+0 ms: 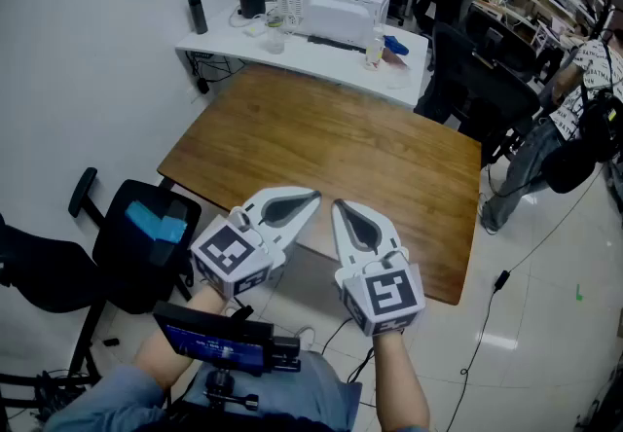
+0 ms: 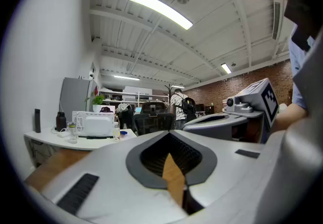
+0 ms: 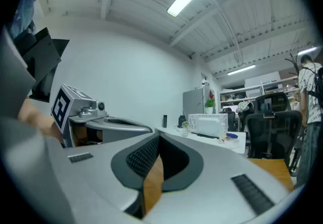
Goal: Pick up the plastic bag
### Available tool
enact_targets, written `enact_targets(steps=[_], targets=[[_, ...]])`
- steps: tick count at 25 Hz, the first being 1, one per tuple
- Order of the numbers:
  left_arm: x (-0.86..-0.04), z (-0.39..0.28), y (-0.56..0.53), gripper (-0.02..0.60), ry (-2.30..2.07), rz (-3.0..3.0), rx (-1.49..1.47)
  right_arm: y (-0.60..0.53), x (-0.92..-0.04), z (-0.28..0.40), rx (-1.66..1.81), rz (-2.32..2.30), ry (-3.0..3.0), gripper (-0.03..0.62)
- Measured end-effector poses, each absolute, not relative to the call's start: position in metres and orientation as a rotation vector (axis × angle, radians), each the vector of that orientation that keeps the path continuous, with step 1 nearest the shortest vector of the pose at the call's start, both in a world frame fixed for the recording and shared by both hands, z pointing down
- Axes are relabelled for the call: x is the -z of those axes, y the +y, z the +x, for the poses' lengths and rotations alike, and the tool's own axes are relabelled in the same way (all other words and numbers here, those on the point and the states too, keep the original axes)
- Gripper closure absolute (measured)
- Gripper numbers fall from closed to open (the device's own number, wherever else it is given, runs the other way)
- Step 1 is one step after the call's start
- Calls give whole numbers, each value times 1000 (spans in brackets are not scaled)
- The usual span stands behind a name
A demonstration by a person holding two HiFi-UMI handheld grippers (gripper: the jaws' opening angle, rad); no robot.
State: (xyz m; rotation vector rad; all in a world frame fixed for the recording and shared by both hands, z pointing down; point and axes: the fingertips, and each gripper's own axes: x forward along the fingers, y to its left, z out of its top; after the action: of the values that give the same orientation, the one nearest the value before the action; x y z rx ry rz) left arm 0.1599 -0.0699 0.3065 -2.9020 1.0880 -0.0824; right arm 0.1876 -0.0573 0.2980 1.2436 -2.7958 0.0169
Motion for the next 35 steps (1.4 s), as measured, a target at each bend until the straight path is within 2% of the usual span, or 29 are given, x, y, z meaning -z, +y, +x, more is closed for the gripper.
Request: enact_targets(steps=[10, 25, 35], targets=[[-306, 95, -75, 577, 1294, -2837, 96, -69, -299, 126, 23, 1075, -2885, 591], [-318, -84, -46, 577, 1811, -2549, 114, -50, -312, -54, -9, 517, -3049, 591], [-328, -169, -14, 577, 2051, -2381, 108, -22, -317, -142, -25, 231, -3069, 591]])
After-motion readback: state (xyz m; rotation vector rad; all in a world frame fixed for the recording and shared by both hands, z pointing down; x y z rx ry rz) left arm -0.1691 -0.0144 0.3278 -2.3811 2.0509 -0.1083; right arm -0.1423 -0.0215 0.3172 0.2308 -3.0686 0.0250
